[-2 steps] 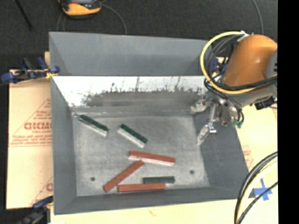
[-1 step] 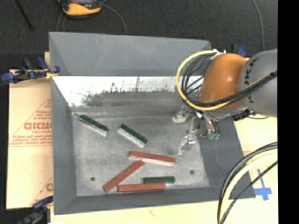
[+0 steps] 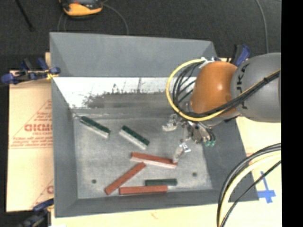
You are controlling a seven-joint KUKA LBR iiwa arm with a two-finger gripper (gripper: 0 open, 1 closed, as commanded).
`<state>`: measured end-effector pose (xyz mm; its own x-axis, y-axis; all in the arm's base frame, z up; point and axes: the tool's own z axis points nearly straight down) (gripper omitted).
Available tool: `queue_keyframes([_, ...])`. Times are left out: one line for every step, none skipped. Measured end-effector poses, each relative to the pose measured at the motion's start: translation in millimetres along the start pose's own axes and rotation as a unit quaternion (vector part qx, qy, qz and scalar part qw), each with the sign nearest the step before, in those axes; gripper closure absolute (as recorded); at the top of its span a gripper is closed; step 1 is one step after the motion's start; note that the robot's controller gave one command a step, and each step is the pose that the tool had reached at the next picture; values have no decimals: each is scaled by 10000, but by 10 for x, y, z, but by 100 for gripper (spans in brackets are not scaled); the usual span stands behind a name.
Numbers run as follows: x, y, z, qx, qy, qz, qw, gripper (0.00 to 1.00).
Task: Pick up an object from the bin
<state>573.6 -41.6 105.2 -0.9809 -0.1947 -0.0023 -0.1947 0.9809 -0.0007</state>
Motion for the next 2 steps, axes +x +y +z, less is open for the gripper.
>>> queue_keyframes([-5,192,-46,-3,6,1148,9934,0])
queue_keyframes([33,391,293,0,-13,1012,9949,0])
